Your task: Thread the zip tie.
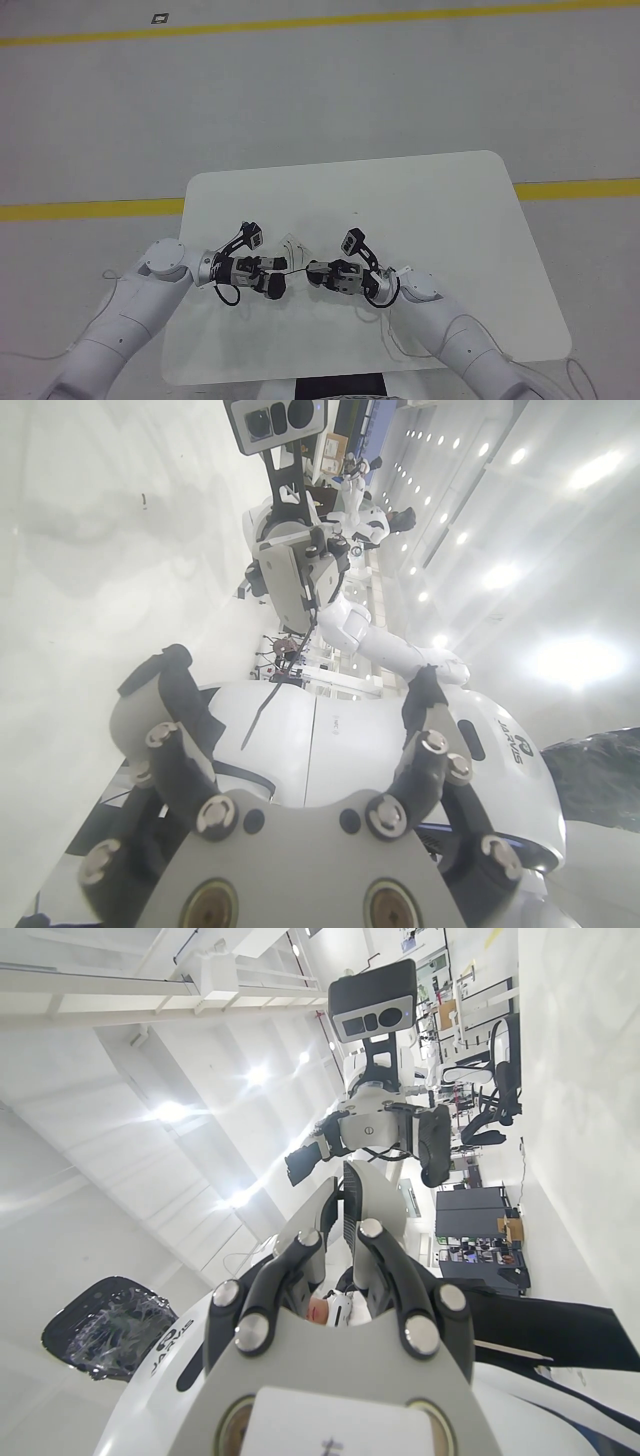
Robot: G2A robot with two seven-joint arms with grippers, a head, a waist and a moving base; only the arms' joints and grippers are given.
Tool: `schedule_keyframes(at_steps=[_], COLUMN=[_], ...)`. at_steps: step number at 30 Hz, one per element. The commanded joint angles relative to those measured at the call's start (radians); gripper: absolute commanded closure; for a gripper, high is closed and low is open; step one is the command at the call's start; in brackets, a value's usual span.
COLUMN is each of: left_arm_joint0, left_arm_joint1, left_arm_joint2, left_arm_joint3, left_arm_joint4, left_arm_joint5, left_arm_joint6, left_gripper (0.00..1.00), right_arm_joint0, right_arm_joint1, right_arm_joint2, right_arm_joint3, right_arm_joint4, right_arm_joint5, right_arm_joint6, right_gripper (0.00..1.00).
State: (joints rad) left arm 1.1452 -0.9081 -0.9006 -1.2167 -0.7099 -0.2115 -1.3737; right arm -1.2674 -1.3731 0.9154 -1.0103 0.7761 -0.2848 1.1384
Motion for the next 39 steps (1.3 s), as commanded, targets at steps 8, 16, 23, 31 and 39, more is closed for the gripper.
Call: schedule_keyframes(at_steps=[8,16,23,31,39], left_arm_joint0=[0.018,0.015,0.020,0.035,0.039], left_arm_joint1=[-0.005,-0.009,-0.010,-0.007,-0.002], left_arm_joint2=[0.008,0.013,0.016,0.003,-0.002], left_arm_joint3=[-0.002,-0.003,-0.013,-0.030,-0.038], left_arm_joint4=[-0.049,-0.062,-0.055,-0.065,-0.033], left_arm_joint5=[0.008,-0.001,0.002,0.002,0.013], left_arm_joint6=[0.017,0.003,0.034,0.060,0.062], left_gripper=[0.00,0.00,0.00,0.00,0.60], right_arm_joint0=[-0.046,-0.047,-0.051,-0.068,-0.082], right_arm_joint1=[0.005,0.001,0.000,0.011,0.025], right_arm_joint2=[0.023,0.007,0.005,0.014,0.029], right_arm_joint3=[-0.065,-0.072,-0.080,-0.122,-0.153], right_arm_joint4=[0.020,0.001,-0.004,-0.078,-0.123], right_arm_joint5=[-0.013,-0.010,-0.006,0.007,0.029], right_arm_joint6=[-0.056,-0.086,-0.100,-0.138,-0.122], right_gripper=[1.00,1.00,1.00,1.00,1.00])
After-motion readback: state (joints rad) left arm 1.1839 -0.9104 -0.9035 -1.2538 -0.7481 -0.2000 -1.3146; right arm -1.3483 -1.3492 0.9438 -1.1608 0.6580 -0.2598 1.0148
